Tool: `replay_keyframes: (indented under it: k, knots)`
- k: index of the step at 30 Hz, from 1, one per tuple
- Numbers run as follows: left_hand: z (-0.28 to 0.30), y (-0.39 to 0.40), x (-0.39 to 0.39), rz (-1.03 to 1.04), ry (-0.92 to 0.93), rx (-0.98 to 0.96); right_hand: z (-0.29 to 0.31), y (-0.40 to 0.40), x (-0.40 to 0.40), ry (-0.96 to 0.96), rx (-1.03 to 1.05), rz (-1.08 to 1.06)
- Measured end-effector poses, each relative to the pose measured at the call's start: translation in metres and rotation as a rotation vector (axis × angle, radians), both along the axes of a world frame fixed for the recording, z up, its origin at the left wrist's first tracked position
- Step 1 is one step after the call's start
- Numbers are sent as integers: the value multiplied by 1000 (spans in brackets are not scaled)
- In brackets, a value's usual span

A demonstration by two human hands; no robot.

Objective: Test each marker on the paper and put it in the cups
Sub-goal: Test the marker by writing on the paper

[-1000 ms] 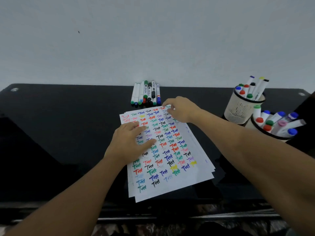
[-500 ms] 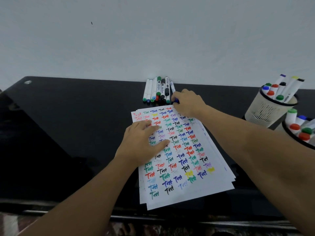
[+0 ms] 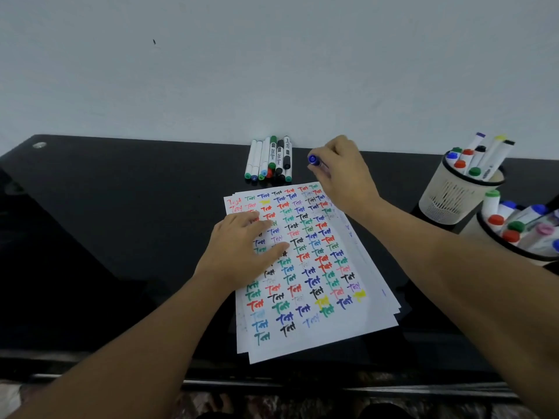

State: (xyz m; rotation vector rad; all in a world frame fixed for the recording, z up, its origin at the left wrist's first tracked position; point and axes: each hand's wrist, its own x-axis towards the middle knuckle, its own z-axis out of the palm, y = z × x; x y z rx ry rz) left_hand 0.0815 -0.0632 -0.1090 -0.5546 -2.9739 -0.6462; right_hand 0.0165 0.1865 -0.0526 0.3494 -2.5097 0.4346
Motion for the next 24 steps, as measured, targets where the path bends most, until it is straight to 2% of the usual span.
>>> replay_keyframes:
  k: [2,8,13,20,24]
  knots:
    - [0,0,0,1,5,4,4,3,11,23,30,31]
    - [1,2,2,13,18,28,8,-4,41,-261,299,144]
    - [4,3,7,11,82,78,-11,-10,62,-473,179,138]
    - [1,3,10,-36,153,105,-14,-17,70,-435,491,172]
    - [-2,1,9,-91,210,88,-14,-24,75,-429,536,146]
